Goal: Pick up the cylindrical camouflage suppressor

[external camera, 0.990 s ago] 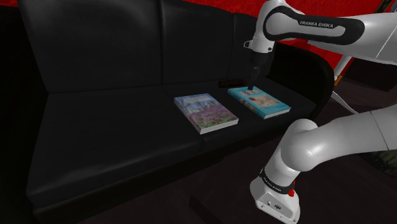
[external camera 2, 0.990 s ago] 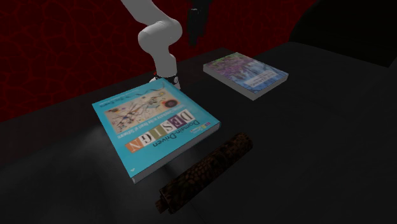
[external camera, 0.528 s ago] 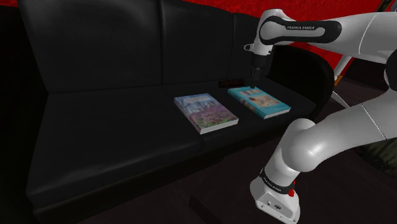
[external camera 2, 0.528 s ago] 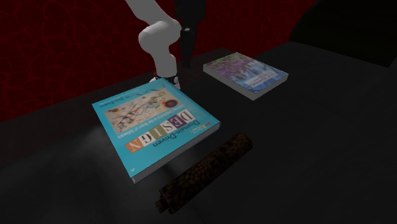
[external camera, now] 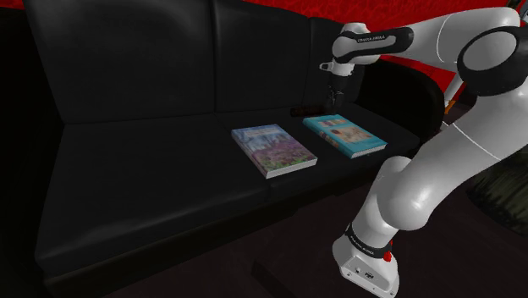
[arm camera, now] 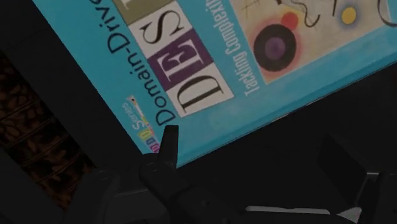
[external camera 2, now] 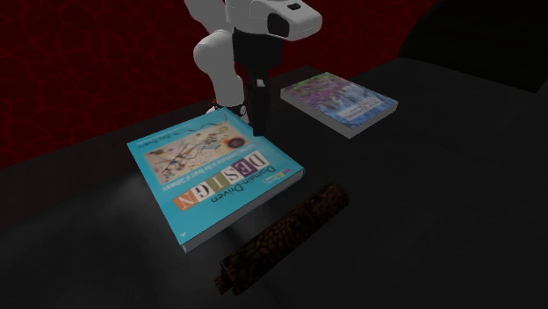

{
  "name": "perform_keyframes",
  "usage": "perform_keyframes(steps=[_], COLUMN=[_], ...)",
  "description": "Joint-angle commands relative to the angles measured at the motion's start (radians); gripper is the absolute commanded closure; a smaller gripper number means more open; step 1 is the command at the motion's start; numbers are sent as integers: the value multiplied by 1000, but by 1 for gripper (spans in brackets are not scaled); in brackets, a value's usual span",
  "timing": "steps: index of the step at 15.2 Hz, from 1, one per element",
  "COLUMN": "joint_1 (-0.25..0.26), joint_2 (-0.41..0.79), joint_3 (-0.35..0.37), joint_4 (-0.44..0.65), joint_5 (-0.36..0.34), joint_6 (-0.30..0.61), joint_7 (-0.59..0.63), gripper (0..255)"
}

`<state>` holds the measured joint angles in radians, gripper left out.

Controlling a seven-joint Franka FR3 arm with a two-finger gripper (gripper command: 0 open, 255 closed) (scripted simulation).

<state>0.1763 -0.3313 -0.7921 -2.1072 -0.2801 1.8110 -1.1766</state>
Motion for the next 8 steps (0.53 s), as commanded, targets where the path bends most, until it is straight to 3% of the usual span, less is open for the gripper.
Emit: perform_keyframes(steps=[1,5,8], joint_1=[34,67,-10], joint_2=[95,347,557], joint_3=[-74,-204,-207], joint_4=[63,201,329], joint_5=[53,257,446], joint_6=[30,71,57], joint_7=[-125,-405,-616], gripper=[0,0,0])
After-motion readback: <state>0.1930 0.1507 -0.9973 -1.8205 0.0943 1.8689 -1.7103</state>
